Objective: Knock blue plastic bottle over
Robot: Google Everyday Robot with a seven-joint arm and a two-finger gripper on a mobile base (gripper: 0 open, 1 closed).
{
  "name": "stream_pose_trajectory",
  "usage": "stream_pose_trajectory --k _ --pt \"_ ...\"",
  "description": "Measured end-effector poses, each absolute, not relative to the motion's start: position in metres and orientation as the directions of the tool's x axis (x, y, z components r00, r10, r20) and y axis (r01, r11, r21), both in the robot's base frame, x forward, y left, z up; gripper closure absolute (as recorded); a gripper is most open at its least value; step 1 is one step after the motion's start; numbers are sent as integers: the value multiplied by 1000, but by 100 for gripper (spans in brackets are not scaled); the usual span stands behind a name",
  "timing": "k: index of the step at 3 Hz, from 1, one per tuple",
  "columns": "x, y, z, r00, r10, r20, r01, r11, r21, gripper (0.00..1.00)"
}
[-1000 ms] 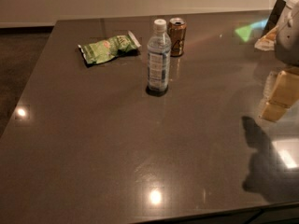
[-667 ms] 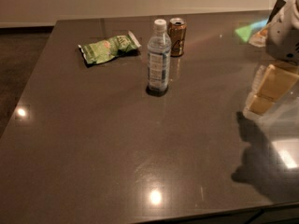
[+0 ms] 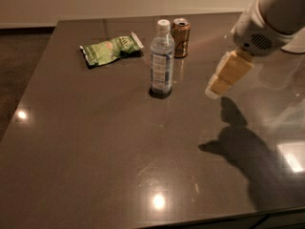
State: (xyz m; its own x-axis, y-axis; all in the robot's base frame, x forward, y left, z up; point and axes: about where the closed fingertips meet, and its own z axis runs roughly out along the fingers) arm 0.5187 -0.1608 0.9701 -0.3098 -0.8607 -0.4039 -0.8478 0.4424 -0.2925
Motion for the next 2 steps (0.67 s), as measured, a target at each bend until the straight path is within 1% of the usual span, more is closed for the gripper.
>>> stream_pose_trajectory --k 1,2 --pt "558 -141 964 -343 -804 -485 -794 524 -307 0" --pt "589 -115 957 -347 -760 -550 -770 565 -295 0"
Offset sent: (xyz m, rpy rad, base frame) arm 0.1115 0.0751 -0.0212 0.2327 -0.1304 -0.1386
